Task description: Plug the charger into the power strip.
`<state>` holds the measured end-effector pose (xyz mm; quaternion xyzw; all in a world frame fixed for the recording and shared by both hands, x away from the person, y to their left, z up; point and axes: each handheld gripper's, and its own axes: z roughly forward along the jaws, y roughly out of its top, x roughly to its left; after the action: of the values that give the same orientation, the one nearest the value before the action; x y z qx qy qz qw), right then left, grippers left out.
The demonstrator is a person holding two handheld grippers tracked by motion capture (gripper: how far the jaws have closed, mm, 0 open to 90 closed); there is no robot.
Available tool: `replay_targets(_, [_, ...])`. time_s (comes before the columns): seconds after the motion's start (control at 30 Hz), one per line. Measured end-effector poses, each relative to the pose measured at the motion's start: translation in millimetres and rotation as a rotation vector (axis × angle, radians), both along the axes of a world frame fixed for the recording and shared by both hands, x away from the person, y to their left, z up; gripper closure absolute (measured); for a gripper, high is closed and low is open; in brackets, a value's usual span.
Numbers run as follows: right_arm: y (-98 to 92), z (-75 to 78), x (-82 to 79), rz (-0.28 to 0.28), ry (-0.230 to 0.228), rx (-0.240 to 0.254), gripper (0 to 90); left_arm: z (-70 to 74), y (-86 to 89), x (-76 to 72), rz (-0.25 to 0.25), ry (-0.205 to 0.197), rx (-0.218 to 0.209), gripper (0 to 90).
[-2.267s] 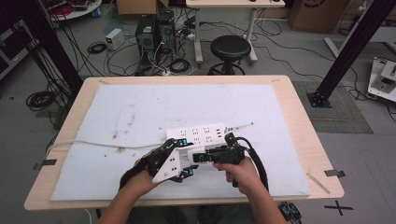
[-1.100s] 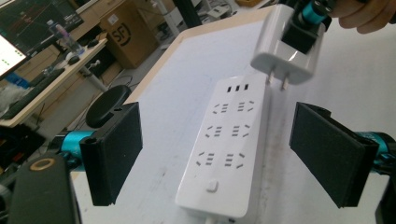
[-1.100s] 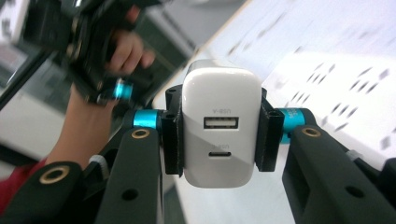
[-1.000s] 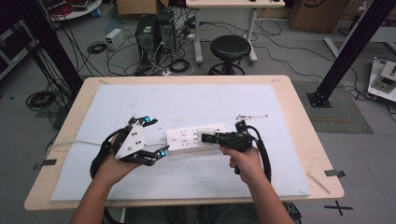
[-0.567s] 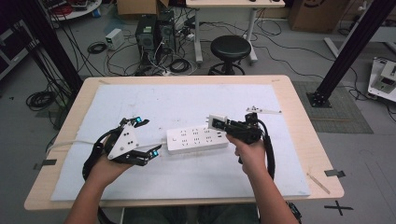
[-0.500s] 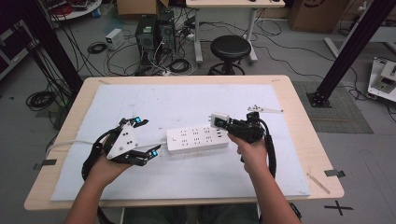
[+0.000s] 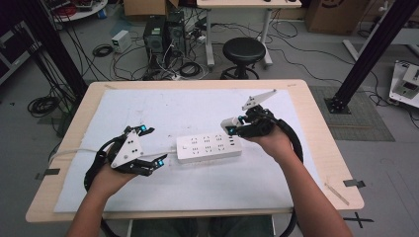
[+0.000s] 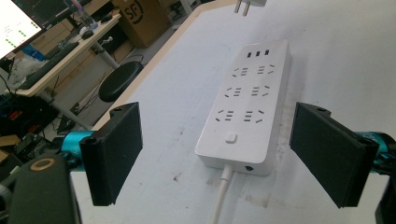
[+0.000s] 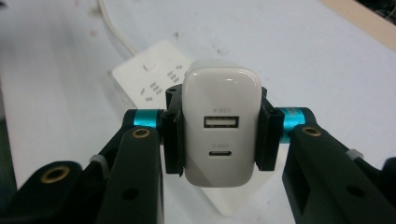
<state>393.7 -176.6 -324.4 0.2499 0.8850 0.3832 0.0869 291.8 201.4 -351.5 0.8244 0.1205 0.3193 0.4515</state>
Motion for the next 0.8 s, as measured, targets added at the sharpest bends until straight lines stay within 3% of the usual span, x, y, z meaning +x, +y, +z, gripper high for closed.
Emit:
replay_targets(0.2, [24.8, 4.3, 15.9, 0.122, 0.014, -0.208, 63.2, -2.7, 7.7, 4.2, 0.023, 0.073, -0.006, 17.3])
replay_targets(0.5, [54.0, 3.1, 35.3, 0.309, 0.023, -0.415, 63.3, -3.4, 22.3, 11.7, 0.062, 0.151, 0.021, 17.3])
replay_targets(0.63, [65.1, 1.8, 44.4, 0.411, 0.036, -0.512, 63.2, -4.5, 25.8, 13.0, 0.072, 0.163, 0.032, 17.3])
replay_targets(0.8, [76.1, 1.4, 57.7, 0.49, 0.038, -0.601, 63.2, -3.9, 28.8, 11.7, 0.079, 0.164, 0.042, 17.2])
